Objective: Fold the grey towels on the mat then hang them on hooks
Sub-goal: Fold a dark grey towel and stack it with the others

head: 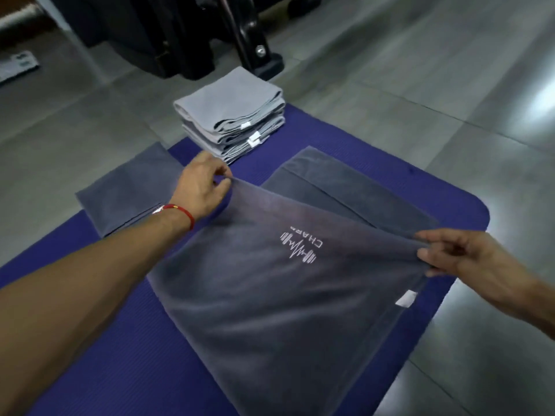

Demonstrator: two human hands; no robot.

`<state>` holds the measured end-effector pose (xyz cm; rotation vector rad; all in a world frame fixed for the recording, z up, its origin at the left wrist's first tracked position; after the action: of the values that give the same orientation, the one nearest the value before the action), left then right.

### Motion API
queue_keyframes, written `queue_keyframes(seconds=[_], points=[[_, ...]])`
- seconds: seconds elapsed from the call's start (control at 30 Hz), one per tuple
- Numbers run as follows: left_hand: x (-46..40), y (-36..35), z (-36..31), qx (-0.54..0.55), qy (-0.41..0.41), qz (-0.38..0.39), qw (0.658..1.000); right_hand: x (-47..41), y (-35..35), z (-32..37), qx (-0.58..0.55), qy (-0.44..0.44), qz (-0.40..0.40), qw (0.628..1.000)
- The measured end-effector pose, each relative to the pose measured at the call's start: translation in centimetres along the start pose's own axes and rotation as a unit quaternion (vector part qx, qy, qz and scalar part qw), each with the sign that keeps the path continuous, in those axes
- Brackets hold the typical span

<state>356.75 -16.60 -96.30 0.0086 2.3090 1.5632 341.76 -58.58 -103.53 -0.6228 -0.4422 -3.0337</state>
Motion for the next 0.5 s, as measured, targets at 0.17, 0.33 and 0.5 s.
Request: queue_keyframes(seconds=[0.17, 0.33, 0.5], points=[[-7.5, -6.1, -1.6, 0.042, 0.052, 0.055, 0.996, -3.8, 3.7, -5.7, -0.003, -0.046, -0.147, 0.988], [-14.3, -9.7, -3.7, 0.027, 0.085, 0.016, 0.996, -5.7, 6.8, -5.9, 0.121, -0.017, -0.278, 0.953], [-17.8, -14.6, -5.8, 0.006, 0.119, 0.017, 0.993, -5.9, 8.6, -6.0, 0.198, 0.004, -0.341, 0.919]])
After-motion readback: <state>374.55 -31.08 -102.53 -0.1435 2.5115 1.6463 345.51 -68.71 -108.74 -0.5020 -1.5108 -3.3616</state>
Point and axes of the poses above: each hand's wrist, its own x-axis away from the middle knuckle, its own y-axis out of the back of the hand, z = x × y, the point moved 10 cm from there along -x, towards the middle knuckle, and after that the axes turned 3 degrees about -z, right-handed, at the moved point
